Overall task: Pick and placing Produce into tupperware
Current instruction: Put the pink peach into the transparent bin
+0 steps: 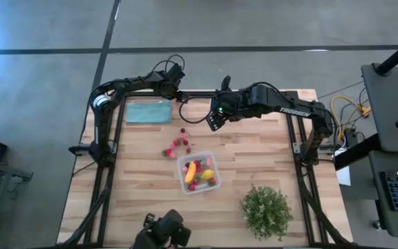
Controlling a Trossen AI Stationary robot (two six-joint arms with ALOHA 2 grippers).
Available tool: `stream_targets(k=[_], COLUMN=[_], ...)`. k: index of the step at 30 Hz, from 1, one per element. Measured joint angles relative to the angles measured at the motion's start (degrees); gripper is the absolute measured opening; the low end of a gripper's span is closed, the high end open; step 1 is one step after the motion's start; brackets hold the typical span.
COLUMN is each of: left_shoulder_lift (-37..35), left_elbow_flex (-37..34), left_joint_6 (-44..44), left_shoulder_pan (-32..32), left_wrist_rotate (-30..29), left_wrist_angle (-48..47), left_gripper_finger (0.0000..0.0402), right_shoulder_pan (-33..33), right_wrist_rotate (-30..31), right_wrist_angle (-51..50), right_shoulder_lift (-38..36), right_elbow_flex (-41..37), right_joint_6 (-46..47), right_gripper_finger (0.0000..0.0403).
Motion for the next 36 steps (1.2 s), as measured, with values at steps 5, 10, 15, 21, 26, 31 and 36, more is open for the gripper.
stream_targets(k=[5, 10, 15, 21, 26, 31, 36], left_shoulder_lift=[0.16, 0.22, 0.22, 0.22, 0.22, 0.22, 0.22], left_elbow_flex=[-0.22, -0.28, -2.29, -4.22, -4.22, -4.61, -6.03], left_joint_6=[0.09, 0.21, 0.22, 0.22, 0.24, 0.33, 0.71], left_shoulder_pan=[0.13, 0.06, -0.17, -0.15, -0.17, -0.17, -0.17], left_wrist_rotate=[-0.79, -0.72, -0.7, -0.74, -0.75, -0.84, -1.0], left_wrist_angle=[1.52, 2.54, 2.96, 3.76, 6.05, 7.95, 8.74], left_gripper_finger=[0.0173, 0.0173, 0.0173, 0.0173, 0.0173, 0.017, 0.0135], right_shoulder_pan=[-0.01, 0.0, 0.0, 0.0, 0.0, 0.0, 0.0], right_wrist_rotate=[0.32, 0.32, 0.32, 0.36, 0.38, 0.36, 0.36], right_wrist_angle=[0.01, 0.0, 0.02, 0.03, 0.04, 0.04, 0.04], right_shoulder_lift=[0.0, 0.0, 0.0, 0.0, 0.0, 0.0, 0.0], right_elbow_flex=[0.0, 0.0, 0.0, 0.0, 0.0, 0.0, 0.0], right_joint_6=[0.01, 0.36, 0.88, 0.9, 0.98, 1.37, 1.38], right_gripper_finger=[0.027, 0.0267, 0.0266, 0.0264, 0.0261, 0.026, 0.026])
